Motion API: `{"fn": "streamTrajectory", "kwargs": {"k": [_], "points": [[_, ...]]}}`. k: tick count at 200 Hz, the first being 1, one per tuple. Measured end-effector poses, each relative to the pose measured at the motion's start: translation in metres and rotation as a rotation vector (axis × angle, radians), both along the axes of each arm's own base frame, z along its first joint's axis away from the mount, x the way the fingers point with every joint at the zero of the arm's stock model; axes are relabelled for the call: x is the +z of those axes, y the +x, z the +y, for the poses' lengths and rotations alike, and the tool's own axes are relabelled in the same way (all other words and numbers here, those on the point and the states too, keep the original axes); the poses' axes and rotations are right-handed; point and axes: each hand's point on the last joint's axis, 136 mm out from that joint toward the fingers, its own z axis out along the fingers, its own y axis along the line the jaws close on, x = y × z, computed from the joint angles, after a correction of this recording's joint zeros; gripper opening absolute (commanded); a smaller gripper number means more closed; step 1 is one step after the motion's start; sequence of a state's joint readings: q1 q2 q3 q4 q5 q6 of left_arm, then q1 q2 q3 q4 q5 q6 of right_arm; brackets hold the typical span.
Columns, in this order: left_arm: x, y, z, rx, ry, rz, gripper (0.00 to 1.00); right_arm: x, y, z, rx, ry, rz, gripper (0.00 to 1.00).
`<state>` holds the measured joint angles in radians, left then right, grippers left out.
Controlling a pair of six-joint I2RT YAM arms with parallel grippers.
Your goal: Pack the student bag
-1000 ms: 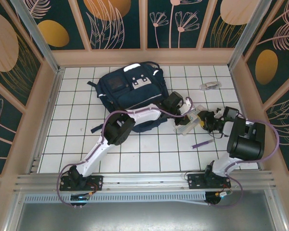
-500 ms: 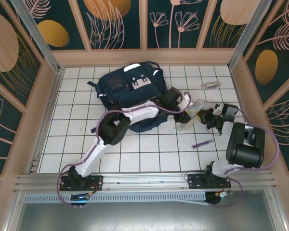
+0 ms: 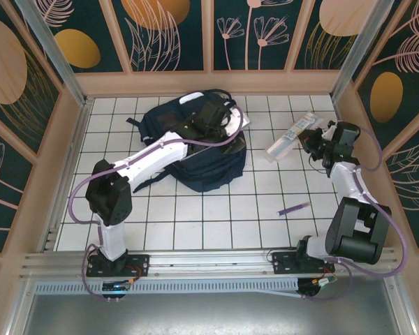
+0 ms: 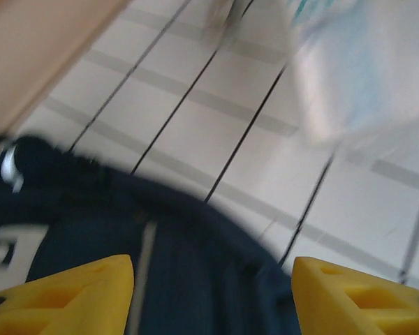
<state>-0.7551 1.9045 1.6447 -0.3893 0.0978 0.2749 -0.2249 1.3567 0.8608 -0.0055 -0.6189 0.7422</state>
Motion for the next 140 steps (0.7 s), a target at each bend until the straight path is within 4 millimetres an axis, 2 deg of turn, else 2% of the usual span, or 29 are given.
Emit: {"fn": "streamTrajectory", "kwargs": {"k": [15,39,60,80,88,105,125,140], "points": [[-0.034,0.000,0.021,0.028,0.118,0.045,0.63,0.011,0.003,0.010,0.025,0.003,-0.011,0.00],[-0.075,-0.002,0.036,0.046,0.242,0.105,0.67,0.027,0.007,0.021,0.053,0.009,-0.032,0.00],[-0.101,0.001,0.046,0.076,0.323,0.130,0.68,0.033,0.008,0.025,0.062,0.014,-0.035,0.00],[-0.114,0.011,0.055,0.136,0.375,0.131,0.64,0.030,0.007,0.025,0.061,0.018,-0.021,0.00],[-0.116,0.017,0.059,0.169,0.396,0.128,0.55,0.029,0.006,0.025,0.061,0.019,-0.014,0.00],[-0.116,0.025,0.063,0.217,0.416,0.130,0.24,0.027,0.005,0.026,0.061,0.021,-0.005,0.00],[-0.107,0.035,0.067,0.264,0.432,0.094,0.00,0.027,0.003,0.027,0.066,0.027,0.000,0.00],[-0.101,0.041,0.072,0.278,0.441,0.068,0.00,0.029,0.002,0.032,0.086,0.036,0.001,0.00]]}}
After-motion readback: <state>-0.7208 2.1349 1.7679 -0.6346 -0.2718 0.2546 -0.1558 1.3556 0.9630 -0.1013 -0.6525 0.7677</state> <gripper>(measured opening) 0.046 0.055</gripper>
